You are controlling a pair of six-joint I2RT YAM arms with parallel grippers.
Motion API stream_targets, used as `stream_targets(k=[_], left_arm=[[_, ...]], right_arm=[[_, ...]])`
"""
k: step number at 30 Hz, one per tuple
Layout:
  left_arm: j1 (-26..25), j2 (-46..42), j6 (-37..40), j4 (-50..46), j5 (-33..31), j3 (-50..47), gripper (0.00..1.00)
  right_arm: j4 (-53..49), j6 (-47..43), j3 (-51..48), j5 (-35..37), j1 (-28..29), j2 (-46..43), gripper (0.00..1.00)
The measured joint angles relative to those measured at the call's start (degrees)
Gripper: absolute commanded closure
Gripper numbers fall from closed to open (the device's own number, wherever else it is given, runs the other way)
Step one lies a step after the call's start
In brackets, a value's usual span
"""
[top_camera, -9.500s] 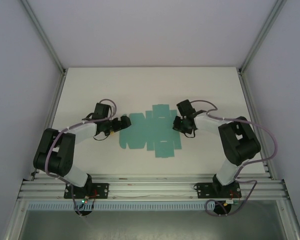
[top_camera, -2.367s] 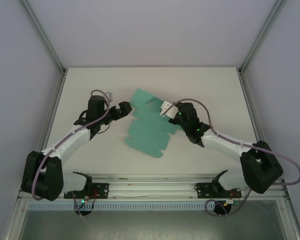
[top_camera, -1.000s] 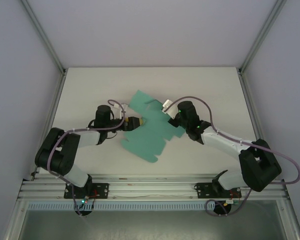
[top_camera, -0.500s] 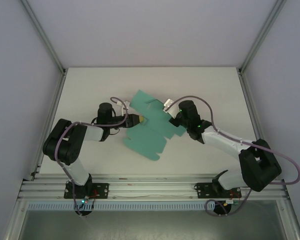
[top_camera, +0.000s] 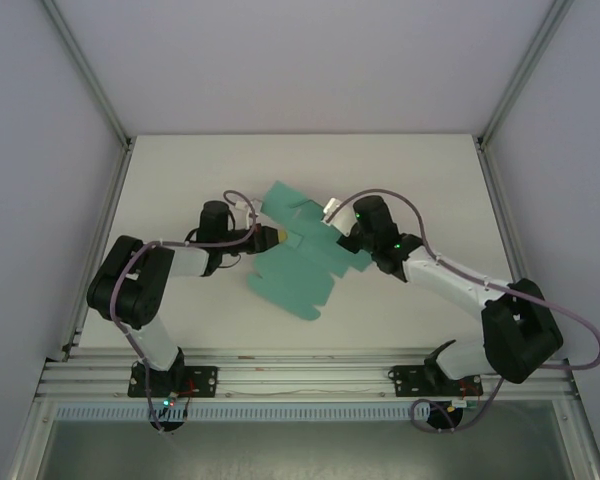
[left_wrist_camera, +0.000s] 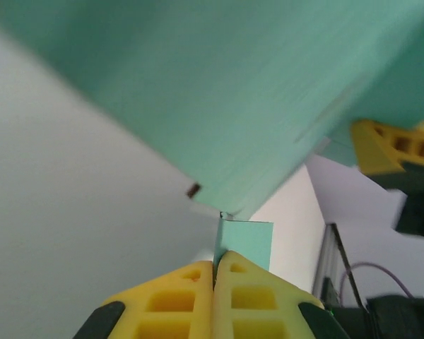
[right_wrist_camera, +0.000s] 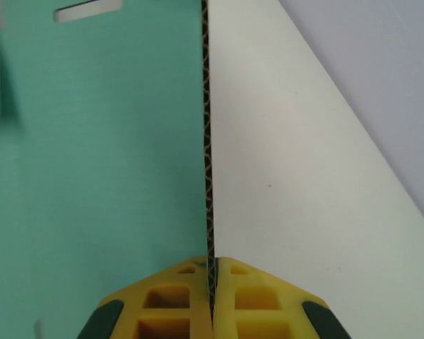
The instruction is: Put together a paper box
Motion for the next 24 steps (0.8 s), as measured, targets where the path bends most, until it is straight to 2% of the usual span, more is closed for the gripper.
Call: stream_targets(k=[6,11,16,21,22,23,24], left_arm=[[-1.11,-0.72,-3.43,-5.7,-8.2,0.35,1.0],[-1.64,-0.72,-8.94,-9.33,-10.82,0.35,1.0],[-1.88,-0.2,-13.9,-11.93,-11.52,0.33,1.0],[-2.25,1.03,-17.07,-12.0,-10.49,0.35,1.0],[-2.25,1.03,-17.18,-12.04,-10.38,0.33,0.97],[-2.25,1.01,-17.03,-12.24,-10.43,0.35,0.89],[-2.23,0.87,-16.63,-12.98,-10.49,0.39,0.75]], right_arm=[[-2.27,-6.58,0.72,10.95,9.57,0.37,1.0],[-0.5,-11.89,1.14,21.64,15.65,4.72,1.0],[0.94,-14.62,2.03,28.89,19.12,8.24,1.0],[1.2,-15.43,2.05,31.08,19.74,9.2,1.0],[1.2,-15.45,2.05,31.32,19.76,9.22,1.0],[1.27,-15.5,2.05,31.34,19.76,9.22,1.0],[1.33,-15.58,2.05,31.28,19.74,9.22,1.0]])
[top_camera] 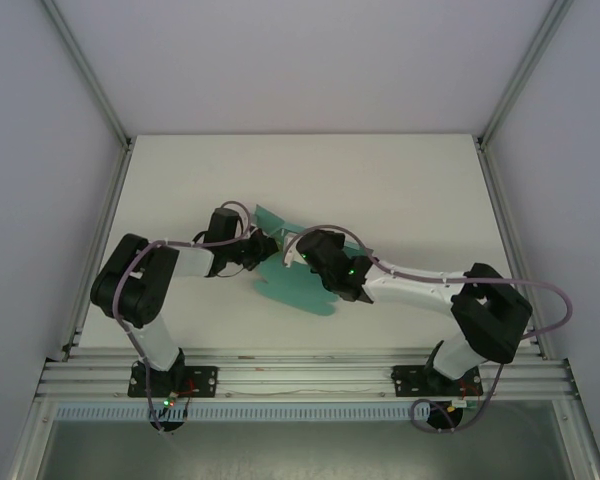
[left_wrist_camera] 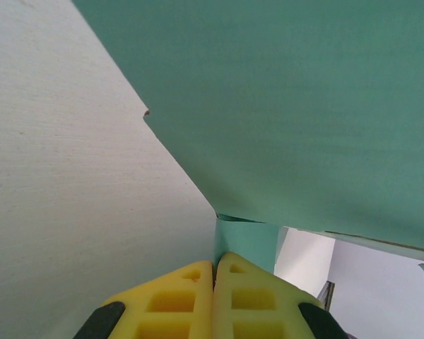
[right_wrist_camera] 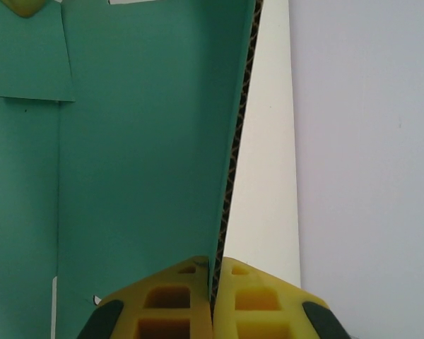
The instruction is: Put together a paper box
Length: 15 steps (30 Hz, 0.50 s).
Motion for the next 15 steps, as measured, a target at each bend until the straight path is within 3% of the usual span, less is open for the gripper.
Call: stream_targets(k=[1,9,10,11,15], left_arm=[[-0.02,-0.37,1.07,-1.42,-0.5,0.11,0.63],[0.72,-8.94,10.4,-15.82,-10.75,1.44,0.15],[1.36,-10.49,11.5,-17.16,-11.96,1.44,0.04],[1.88,-11.82,12.33,-18.25,-13.07,1.49,0.0],[3.52,-17.0,18.8,-23.34,-17.53,3.02,0.0]], right_arm=[[0.07,-0.04,0.0,-0.28,-0.04,0.0,1.0],[3.1,-5.05,-0.35,-2.36,-4.74,0.0,1.0],[3.45,-5.88,-0.46,-2.75,-5.35,0.0,1.0],[3.82,-6.43,-0.57,-3.13,-5.68,0.0,1.0],[4.85,-8.52,-1.29,-5.84,-6.05,0.0,1.0]])
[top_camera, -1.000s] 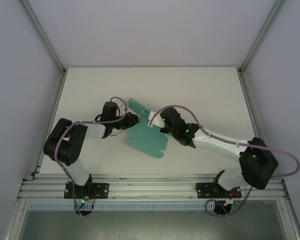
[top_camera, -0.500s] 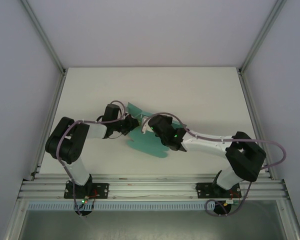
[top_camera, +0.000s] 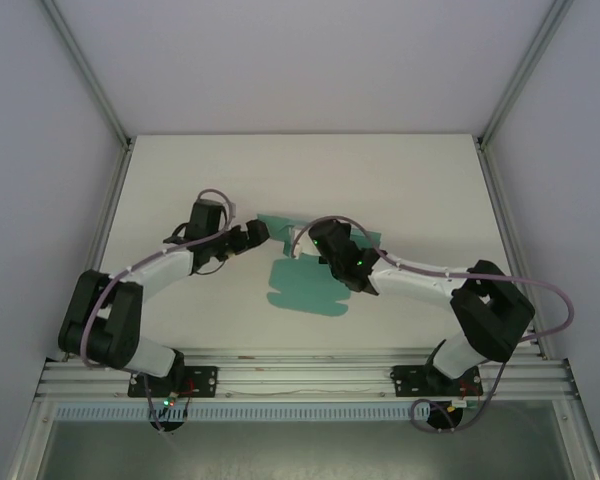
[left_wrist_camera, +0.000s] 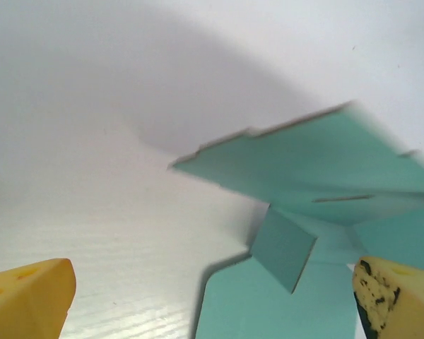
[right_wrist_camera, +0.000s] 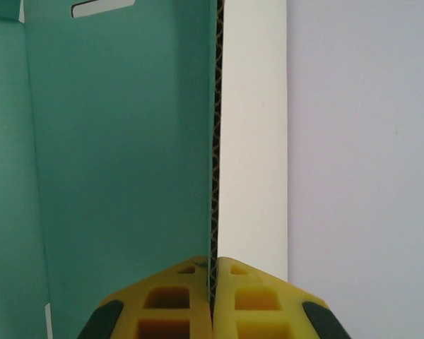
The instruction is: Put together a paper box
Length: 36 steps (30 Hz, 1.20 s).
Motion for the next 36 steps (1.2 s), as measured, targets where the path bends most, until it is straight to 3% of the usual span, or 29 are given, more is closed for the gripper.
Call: stream_targets(k=[4,8,16,20,27,32,36], left_arm=[[0.74,-2.51,10.73,-2.69,-1.75,4.81,0.0],[1.44,-0.55,24.22,-7.06,0.9,12.55,0.01],[1.38,6.12,44.3,-16.81,4.39,18.1,0.15],[1.38,11.39,48.24,-22.84,4.7,22.73,0.21],[1.05,16.72,52.68,-27.93,6.4,27.87,0.44],[0.2,17.57,54.12,-29.4,7.58,27.89,0.47],[-0.52,17.59,55.45,-29.81,7.56,27.89,0.66]], right_arm=[[-0.02,-1.22,-0.26,-3.21,-0.17,0.0,1.0],[0.02,-1.84,-0.26,-5.25,-0.85,0.0,1.0],[0.44,-2.01,-0.22,-7.37,-1.51,0.0,1.0],[0.81,-2.29,-0.22,-8.41,-1.73,0.02,1.0],[0.85,-2.47,-0.22,-8.85,-1.92,0.42,1.0],[1.88,-2.47,-0.2,-8.83,-1.99,0.68,1.0],[2.34,-2.64,-0.2,-8.39,-2.4,0.76,1.0]])
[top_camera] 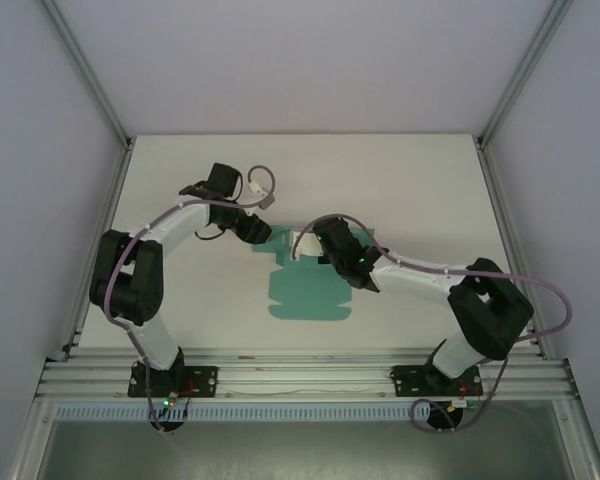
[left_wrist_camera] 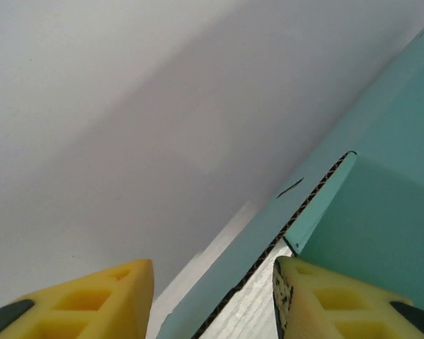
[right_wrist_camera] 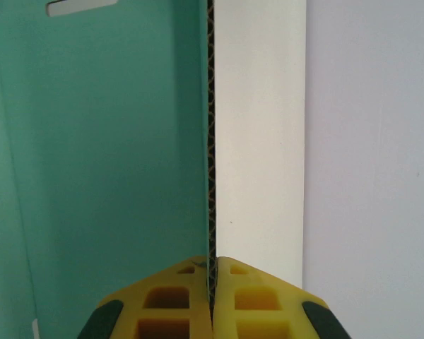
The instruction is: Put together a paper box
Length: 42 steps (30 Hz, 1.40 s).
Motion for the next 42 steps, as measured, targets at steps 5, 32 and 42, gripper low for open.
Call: stream_targets(k=[5,32,42], left_arm=[[-0.31,0.02,-1.05,-0.07,-1.31,0.0,0.79],[-8.07,-1.07,-28.3,5.79,-14.14,-1.07,1.0],[-14.75,-1.07,-50.64,5.4,-30.71,0.48,1.0]], right_arm=[[0.11,-0.04,0.0,0.68,-0.2,0.02,1.0],[4.09,1.75,0.0,5.7,-0.28,3.1,1.0],[6.56,3.26,-0.02,10.75,1.73,3.78,1.0]])
